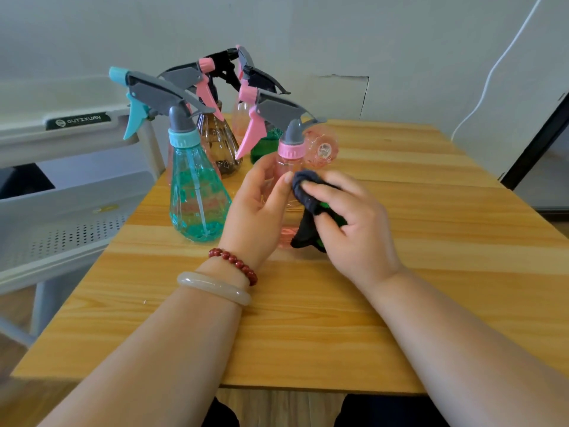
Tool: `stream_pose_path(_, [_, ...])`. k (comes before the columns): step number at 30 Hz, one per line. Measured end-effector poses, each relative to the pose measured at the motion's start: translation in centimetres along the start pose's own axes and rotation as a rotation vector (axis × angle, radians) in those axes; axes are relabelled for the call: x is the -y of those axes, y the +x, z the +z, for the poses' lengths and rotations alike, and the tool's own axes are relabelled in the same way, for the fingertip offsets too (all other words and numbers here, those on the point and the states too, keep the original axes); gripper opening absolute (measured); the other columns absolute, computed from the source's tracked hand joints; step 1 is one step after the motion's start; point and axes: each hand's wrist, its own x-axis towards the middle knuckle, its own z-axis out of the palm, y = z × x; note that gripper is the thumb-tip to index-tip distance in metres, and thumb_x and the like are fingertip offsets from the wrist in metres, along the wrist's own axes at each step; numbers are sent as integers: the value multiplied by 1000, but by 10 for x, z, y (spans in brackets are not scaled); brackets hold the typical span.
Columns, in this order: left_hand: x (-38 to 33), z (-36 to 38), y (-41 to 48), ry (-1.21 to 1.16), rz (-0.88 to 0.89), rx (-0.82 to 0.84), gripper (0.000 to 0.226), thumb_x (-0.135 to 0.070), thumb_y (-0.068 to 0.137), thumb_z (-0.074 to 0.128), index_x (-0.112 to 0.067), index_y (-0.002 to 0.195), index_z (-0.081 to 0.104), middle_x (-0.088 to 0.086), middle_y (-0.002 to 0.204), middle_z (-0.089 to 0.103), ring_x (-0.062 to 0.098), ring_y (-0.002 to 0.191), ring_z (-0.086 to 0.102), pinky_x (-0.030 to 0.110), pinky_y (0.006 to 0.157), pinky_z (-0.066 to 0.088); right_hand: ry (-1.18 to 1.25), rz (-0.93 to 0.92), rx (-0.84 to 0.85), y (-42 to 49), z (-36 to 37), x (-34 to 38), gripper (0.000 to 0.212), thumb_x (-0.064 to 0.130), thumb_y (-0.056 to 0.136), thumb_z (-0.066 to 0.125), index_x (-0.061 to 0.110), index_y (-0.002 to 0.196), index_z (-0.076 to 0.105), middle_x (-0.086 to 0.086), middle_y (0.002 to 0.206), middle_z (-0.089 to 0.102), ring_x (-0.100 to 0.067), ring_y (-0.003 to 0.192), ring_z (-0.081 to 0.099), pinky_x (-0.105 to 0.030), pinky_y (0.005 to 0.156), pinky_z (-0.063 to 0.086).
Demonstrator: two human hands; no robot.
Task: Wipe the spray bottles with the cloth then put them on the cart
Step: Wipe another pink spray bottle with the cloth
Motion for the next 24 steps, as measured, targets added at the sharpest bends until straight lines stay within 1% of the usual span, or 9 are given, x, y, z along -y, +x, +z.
stream_pose_path(3, [0,1,-1,3,18,38,27,-27,101,52,-34,127,48,-15,113,63,1,108,61,19,92,51,-5,-6,-81,8,0,6,40,-6,90,59,-3,130,57,-14,137,54,-22,130,49,-20,110,34])
stream_pose_path(5, [-1,2,-3,-2,28,64,28,-26,101,52,-31,128,50,-11,112,64,4,106,63,22,90,54,28,7,-72,11,2,7,42,-2,94,55,-1,137,51,-11,144,47,-18,137,42,-20,113,29])
stream_pose_path(9, [-4,1,-4,-5,50,67,25,-21,103,49,-27,127,50,-19,111,61,-14,99,58,6,85,44,64,127,37,1,-2,-4,47,-4,87,55,5,134,57,4,135,52,-3,130,45,-11,109,30])
stream_pose_path(11, [-5,1,-4,-5,60,63,22,-19,104,46,-27,124,52,-21,107,61,-18,95,56,3,83,40,68,200,79,0,-5,-8,50,-4,82,51,7,130,61,7,131,54,3,125,45,-6,106,28])
stream_pose_path(13, [-6,2,-6,9,65,73,25,-20,105,44,-34,124,52,-27,107,63,-19,101,55,2,85,38,82,215,43,4,-3,-3,49,-2,85,50,10,132,59,7,135,53,-2,129,45,-10,109,29])
stream_pose_path(16, [-9,6,-8,0,57,107,33,-20,107,39,-50,119,45,-45,103,59,-23,105,51,0,86,36,267,200,-11,8,2,12,45,6,93,49,22,135,45,21,138,41,-1,136,37,-14,113,26])
stream_pose_path(18, [-9,8,-8,-4,63,107,33,-21,108,36,-51,118,44,-48,102,57,-23,107,50,0,87,35,328,229,-24,9,3,12,34,15,99,45,23,133,47,20,137,44,0,135,40,-16,112,29])
stream_pose_path(21, [-6,11,-7,15,100,81,31,-22,108,37,-45,125,47,-38,109,60,-19,108,53,2,88,37,275,409,-58,10,4,4,24,22,99,51,25,119,62,12,123,61,-3,121,54,-25,105,41])
stream_pose_path(24, [-1,11,-4,48,118,65,32,-25,107,39,-30,137,48,-24,116,61,-12,108,55,4,88,40,499,515,-133,11,3,7,29,11,94,62,28,117,58,7,120,66,-6,117,60,-31,102,48])
